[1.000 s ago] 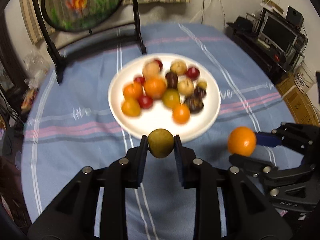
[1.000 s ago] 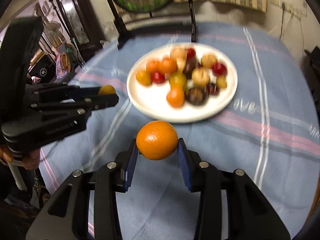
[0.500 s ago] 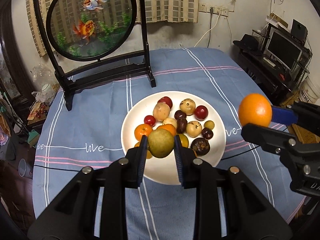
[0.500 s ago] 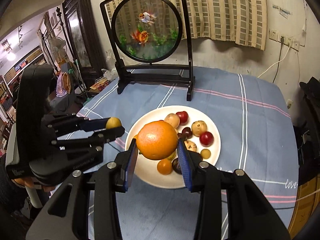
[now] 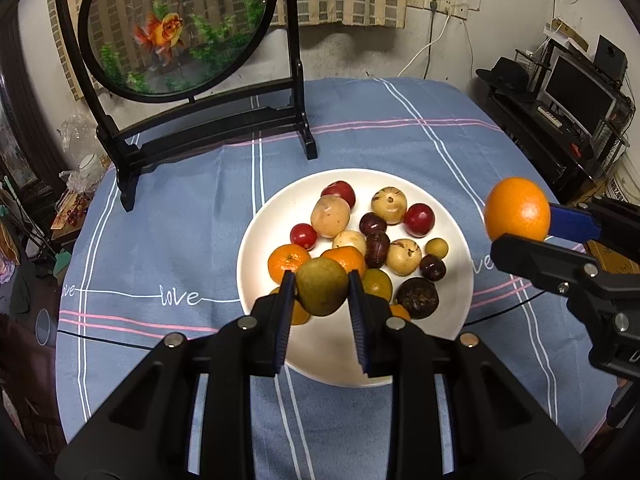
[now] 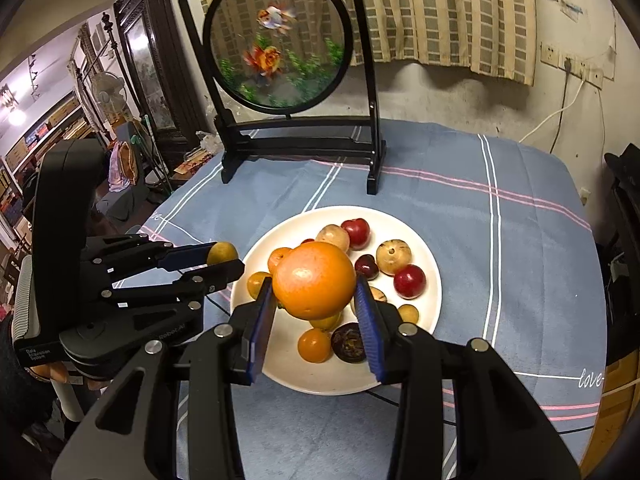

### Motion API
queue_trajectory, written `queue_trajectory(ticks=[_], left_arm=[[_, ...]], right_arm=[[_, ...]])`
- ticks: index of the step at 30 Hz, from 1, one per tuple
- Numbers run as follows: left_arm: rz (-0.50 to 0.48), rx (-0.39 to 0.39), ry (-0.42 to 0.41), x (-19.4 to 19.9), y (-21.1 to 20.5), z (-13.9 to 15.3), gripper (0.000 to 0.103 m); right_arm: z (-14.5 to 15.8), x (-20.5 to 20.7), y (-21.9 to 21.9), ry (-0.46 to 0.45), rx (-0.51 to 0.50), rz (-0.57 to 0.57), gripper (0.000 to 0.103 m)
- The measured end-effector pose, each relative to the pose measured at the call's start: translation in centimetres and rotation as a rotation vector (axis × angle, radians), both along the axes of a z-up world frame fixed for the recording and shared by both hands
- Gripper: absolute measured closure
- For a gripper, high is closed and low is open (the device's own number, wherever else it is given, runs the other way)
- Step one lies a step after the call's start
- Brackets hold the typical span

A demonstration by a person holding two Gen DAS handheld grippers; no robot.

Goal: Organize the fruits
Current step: 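Carry the olive-green fruit and orange onto the plate and open both tools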

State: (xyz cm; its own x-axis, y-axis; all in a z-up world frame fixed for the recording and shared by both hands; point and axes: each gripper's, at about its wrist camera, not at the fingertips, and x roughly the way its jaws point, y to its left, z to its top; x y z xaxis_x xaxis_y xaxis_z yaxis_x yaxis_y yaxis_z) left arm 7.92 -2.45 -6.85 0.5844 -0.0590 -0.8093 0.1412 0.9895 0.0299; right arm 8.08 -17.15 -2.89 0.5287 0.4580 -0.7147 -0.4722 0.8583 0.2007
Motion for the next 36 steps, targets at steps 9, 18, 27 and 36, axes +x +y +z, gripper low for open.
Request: queue_trajectory(ticks=[9,18,27,36], left_arm=[[0.065,-0.006,0.032,1.9,2.6,-2.0,0.076],[0.002,0.004,0.069,2.8,0.0,-4.1,0.076],[-0.005,0.006,0.076,3.6,-0.6,-4.8,0.076],[0.004,0.003,0.094,4.0,-0.6,-5.5,0.076]], right_arm=[[-2.2,2.2,-2.0,0.041,-0.009,-0.047,0.063],[-4.0,4.3,-0.5,0.077,-0.001,-0.018,0.063],[-4.4,6.2,0.4,0.079,-0.003,-0.003,0.063],[-5.3,7.8,1.4,0.095,-0.017,0.004,0.063]])
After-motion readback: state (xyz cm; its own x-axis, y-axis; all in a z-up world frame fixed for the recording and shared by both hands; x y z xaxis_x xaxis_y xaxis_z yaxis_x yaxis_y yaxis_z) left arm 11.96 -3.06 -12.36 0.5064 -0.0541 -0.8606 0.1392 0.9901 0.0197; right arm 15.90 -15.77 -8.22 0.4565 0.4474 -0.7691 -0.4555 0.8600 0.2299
